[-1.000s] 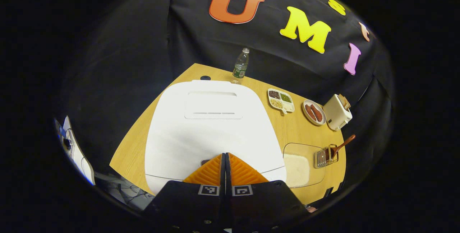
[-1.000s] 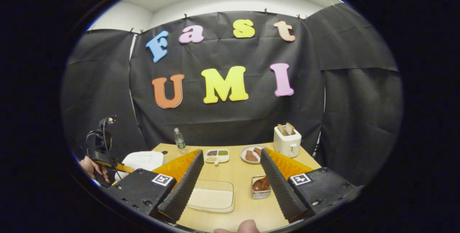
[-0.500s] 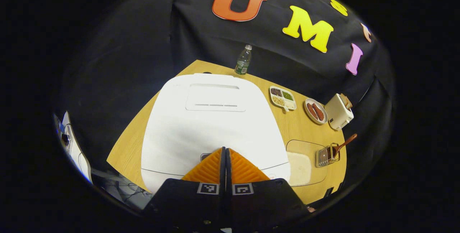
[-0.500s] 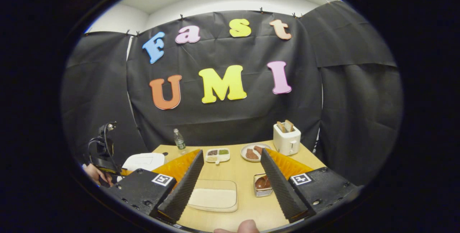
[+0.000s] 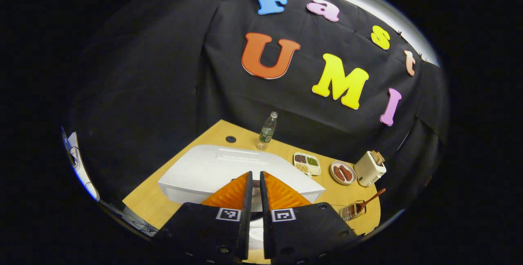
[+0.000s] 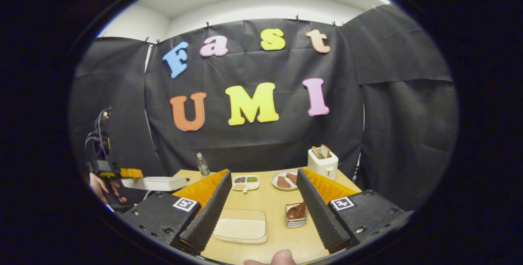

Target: Close the left gripper, press the button to open the rice cooker; take a wooden spoon from the chopstick holder with the right hand, scoop a spoonful of rice and pour it into the rice cooker, then put the wooden spoon back into the chopstick holder.

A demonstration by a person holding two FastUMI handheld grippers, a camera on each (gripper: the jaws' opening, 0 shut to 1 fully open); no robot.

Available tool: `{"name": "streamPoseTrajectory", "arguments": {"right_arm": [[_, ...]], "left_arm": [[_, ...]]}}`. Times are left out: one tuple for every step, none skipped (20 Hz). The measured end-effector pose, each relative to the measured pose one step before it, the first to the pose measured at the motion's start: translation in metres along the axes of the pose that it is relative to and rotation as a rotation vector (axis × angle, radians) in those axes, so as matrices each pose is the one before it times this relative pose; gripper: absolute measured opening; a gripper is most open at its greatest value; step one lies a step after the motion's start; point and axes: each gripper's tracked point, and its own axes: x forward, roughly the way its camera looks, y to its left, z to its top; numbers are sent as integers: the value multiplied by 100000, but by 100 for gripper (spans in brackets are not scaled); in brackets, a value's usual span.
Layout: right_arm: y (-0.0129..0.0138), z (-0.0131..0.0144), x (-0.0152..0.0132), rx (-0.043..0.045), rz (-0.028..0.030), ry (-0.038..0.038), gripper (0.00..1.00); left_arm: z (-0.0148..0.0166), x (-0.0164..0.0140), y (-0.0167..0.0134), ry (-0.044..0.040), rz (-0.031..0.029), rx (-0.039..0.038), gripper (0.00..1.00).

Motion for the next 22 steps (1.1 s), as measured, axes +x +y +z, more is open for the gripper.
{"name": "streamPoseTrajectory", "arguments": {"right_arm": [[-399, 420, -100, -1046, -762, -1046, 100], [-269, 133, -107, -625, -595, -355, 100], [-127, 35, 12, -365, -298, 15, 100], [-101, 166, -44, -173, -450, -226, 100], [-130, 192, -142, -3, -367, -206, 100], [15, -6, -148, 15, -87, -197, 100], [83, 135, -130, 146, -141, -489, 100], [254, 8, -132, 89, 478, -19, 100], [296, -149, -226, -149, 566, -326, 100], [200, 44, -80, -481, 475, -376, 100], [56, -28, -114, -815, 371, -438, 100], [11, -131, 14, -659, -27, -74, 100], [-14, -152, 49, -335, 146, 581, 99], [-37, -290, -82, 27, 109, 759, 99], [-48, -198, -45, 88, 144, 674, 100], [-129, -99, -130, -348, -125, 498, 100], [-154, -167, 78, -718, 297, 532, 100], [-11, -313, 21, -1101, 334, 883, 100], [-52, -263, 131, -1061, 239, 883, 100], [-248, -308, 0, -241, 289, 915, 100], [-285, -336, 94, -20, -9, 997, 100], [-595, -263, -92, 63, -709, 684, 100]], "left_arm": [[1477, 112, -246, -4264, -1027, 2349, 20], [1559, -266, -263, -4455, -201, 1703, 27], [1185, -298, -533, -2959, -1490, 590, 38], [986, -477, -390, -3376, -551, 889, 37], [1203, -863, 535, -3410, 1610, 1642, 70], [822, -611, 0, -3372, 461, 1286, 94], [852, -234, 228, -2886, 894, 1242, 96], [454, -753, -211, -2190, -523, 752, 94], [473, -809, -296, -1748, -215, 833, 94], [344, -861, -159, -1300, -121, 1114, 94], [142, -945, -302, -586, -746, 653, 94], [0, -915, -383, -397, -603, 253, 94], [267, -878, -164, -949, -258, 468, 94], [180, -776, -154, -1016, -419, 562, 94], [-6, -697, -145, -705, -169, 744, 94], [-65, -677, -98, -262, 218, 660, 94], [-346, -660, -192, 510, -269, 39, 94], [-276, -754, -216, 474, -332, -430, 94], [-99, -662, -261, 324, -506, -454, 94], [-309, -665, -159, 491, -230, -129, 94], [-296, -473, -46, 8, 175, 217, 94], [-253, -439, -141, -17, -11, 188, 94]]}}
